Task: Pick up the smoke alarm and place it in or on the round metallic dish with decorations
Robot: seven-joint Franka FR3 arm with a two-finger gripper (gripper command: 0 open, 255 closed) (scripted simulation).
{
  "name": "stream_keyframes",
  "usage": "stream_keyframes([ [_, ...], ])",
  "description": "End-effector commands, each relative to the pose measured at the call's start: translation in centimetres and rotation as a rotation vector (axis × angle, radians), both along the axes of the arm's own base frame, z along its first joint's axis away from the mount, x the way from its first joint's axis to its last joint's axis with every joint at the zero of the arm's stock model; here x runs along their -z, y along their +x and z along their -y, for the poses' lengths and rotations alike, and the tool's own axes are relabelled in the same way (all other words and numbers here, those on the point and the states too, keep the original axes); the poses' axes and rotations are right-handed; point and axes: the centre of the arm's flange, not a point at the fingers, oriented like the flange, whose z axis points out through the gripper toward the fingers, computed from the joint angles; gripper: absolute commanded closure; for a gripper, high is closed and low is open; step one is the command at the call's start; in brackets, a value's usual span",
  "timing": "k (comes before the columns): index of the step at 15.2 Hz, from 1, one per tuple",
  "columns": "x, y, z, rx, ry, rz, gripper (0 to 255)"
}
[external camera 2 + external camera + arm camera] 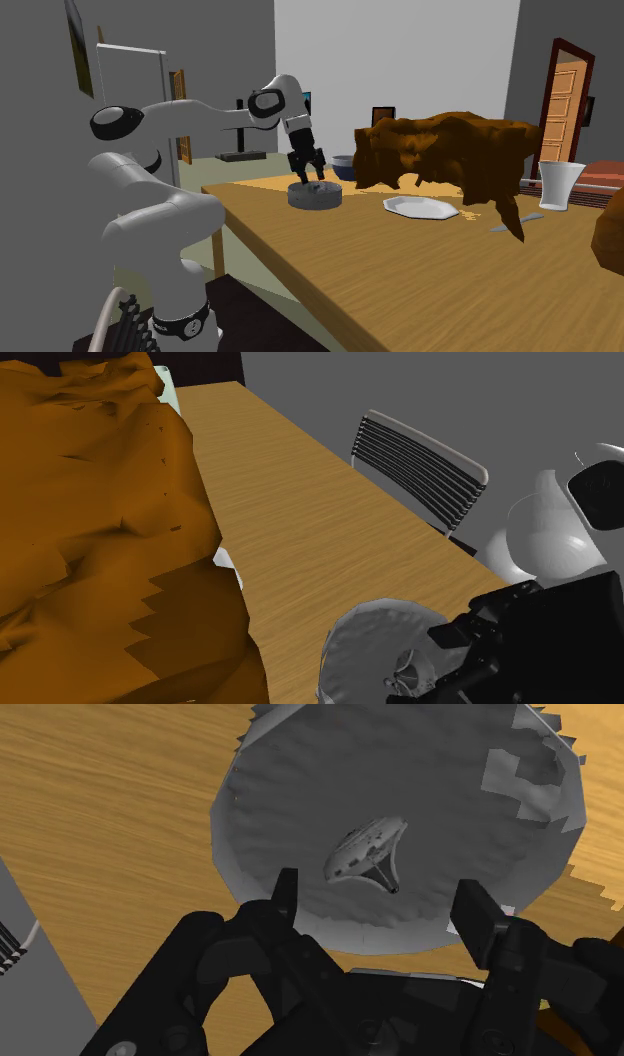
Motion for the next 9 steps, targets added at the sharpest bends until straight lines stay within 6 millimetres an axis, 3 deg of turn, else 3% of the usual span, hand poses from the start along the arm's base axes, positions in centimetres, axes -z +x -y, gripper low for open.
stream_keyframes([
  [1,0.0,0.0,0.0,0.0,0.0,0.0,0],
  [4,0.0,0.0,0.0,0.0,0.0,0.0,0],
  [8,-4.7,-1.8,0.1,0.0,0.0,0.0,0],
  [9,-4.7,-1.8,0.1,0.0,0.0,0.0,0],
])
